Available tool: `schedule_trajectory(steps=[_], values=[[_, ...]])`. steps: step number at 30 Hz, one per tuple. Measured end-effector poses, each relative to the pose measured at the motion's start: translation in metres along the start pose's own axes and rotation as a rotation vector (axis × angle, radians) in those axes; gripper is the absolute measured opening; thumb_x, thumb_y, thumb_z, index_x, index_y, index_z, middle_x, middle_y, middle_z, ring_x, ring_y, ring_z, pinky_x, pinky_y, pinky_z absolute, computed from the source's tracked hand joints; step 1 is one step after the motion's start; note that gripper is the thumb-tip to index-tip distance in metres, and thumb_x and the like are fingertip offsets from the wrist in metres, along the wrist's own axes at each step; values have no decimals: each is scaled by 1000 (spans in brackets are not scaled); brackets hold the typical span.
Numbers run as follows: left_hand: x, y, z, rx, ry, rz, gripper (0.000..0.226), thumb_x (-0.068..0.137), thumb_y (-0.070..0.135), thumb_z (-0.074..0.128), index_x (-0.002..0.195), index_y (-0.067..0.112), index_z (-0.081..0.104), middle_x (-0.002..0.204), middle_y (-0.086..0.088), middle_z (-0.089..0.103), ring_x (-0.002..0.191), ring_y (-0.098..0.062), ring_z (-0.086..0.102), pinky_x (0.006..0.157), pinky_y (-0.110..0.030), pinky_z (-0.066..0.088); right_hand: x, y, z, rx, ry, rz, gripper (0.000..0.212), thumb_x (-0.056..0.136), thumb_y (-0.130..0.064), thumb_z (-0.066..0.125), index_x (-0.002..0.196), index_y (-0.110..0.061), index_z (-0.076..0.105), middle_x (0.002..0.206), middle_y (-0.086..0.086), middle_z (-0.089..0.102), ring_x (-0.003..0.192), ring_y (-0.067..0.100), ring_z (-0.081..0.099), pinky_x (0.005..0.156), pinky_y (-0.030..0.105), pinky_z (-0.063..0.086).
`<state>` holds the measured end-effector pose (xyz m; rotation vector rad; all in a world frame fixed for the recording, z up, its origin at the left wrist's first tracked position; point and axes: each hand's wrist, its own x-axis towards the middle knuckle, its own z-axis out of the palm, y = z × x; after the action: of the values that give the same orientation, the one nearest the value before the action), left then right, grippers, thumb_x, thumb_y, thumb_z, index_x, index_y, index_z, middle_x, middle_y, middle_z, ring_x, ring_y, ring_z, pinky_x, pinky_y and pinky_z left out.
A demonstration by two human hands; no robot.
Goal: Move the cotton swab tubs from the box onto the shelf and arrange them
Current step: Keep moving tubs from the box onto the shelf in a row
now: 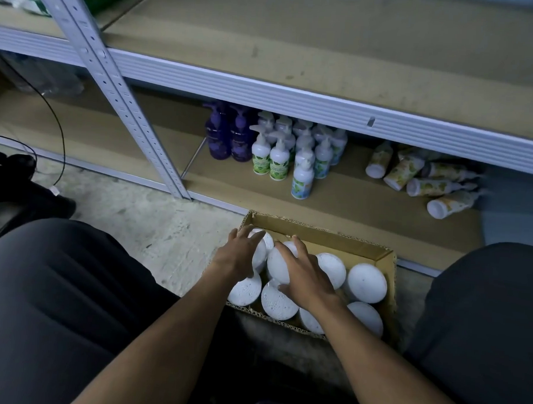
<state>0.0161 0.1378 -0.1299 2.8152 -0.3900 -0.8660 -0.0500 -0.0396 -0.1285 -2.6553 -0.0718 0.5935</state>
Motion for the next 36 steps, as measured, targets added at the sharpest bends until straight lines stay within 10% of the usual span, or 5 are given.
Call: schedule_trajectory(steps=[21,36], values=[[-49,54,-112,98,179,103,99,70,24,81,153,17,28,153,-4,32,133,-34,38,102,-45,47,-30,-10,-112,83,142,-84,86,75,-31,73,147,-46,29,152,-6,23,129,30,45,95,45,49],[-125,138,-236,205,353,290,54,66,40,80,111,21,56,113,4,59,98,-20,59,80,-39,56,-114,-24,-255,-41,336,-106,86,72,-41,76,147,-46,32,144,-8,34,126,20,45,89,39,50]])
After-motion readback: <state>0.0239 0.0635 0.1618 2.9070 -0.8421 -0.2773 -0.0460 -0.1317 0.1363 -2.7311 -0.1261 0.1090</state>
